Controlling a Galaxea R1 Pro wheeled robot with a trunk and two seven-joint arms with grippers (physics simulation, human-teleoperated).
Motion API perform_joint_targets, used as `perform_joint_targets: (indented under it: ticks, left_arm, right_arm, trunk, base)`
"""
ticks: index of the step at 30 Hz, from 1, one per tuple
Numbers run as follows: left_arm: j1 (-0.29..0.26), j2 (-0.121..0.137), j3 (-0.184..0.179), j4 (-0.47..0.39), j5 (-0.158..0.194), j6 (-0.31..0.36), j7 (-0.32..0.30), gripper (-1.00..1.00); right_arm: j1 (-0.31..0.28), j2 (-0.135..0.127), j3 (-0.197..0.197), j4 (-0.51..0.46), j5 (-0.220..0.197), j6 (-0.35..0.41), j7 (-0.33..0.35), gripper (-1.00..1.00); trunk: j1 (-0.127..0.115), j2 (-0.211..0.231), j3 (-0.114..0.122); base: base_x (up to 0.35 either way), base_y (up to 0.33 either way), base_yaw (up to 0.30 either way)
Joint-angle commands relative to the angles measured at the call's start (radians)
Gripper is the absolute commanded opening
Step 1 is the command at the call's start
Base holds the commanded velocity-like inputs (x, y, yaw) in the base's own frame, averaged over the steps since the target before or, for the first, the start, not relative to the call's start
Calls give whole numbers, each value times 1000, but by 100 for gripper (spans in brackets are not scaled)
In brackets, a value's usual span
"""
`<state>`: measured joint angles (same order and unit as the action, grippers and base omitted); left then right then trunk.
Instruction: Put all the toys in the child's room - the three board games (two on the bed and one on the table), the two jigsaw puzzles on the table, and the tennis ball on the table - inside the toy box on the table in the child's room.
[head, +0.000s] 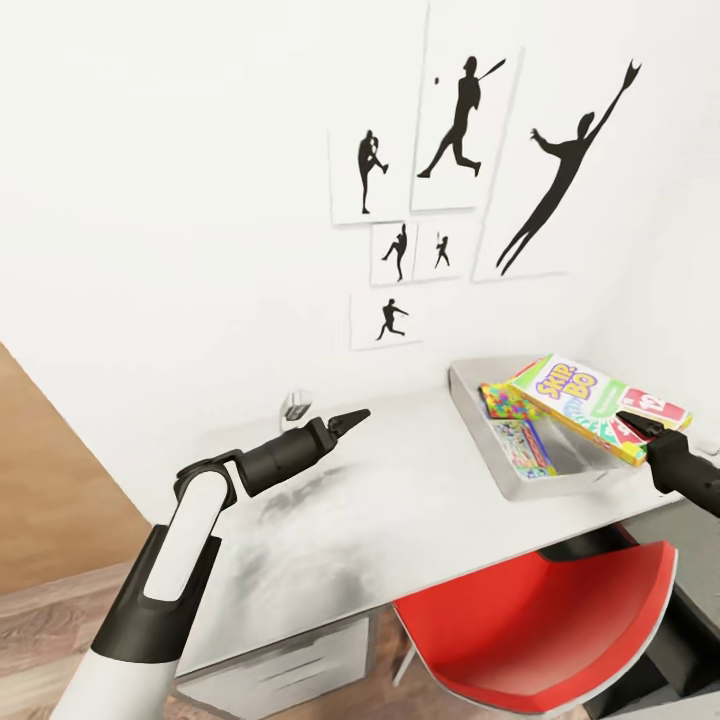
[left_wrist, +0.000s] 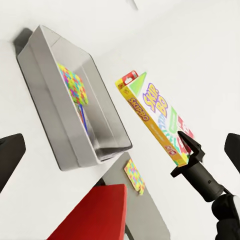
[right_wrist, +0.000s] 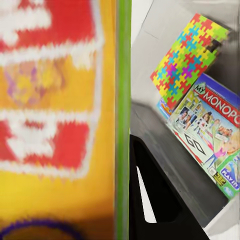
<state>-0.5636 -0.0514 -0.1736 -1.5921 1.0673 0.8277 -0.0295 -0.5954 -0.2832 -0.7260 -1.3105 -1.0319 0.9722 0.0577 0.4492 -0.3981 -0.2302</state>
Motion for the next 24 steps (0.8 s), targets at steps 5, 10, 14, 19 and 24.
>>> perform_joint_targets:
  ticks: [5,10,14,19,24]
  left_arm:
    - [-1,-1,0,0,-4,4,-2,100]
    - [0,-1,0,0,-4,1,-5,100]
    - [0,-2,0,0,-4,-1,-5,100]
    - [1,-2,-1,0,-4,-2,-5,100]
    - [1,-2,-1,0,-4,-2,-4,100]
  right_arm:
    - [-1,1,-1,0,4,5,6,-100]
    - [-1,1,0,-7,3,5,5,-100]
    - [-1,9,1,-8,4,5,4,-100]
    - [-2,29,2,-9,10,4,3,-100]
    - [-3,37,1,-4,11,3,2,-100]
  trunk:
    - [1,-2,-2]
    - [1,-2,-2]
    - [1,-2,-2]
    - [1,-2,-2]
    - [1,-2,-2]
  base:
    - [169,-247,-8]
    - [174,-250,16]
    - [91,-126,143]
    - [34,-47,159]
    - [10,-14,52]
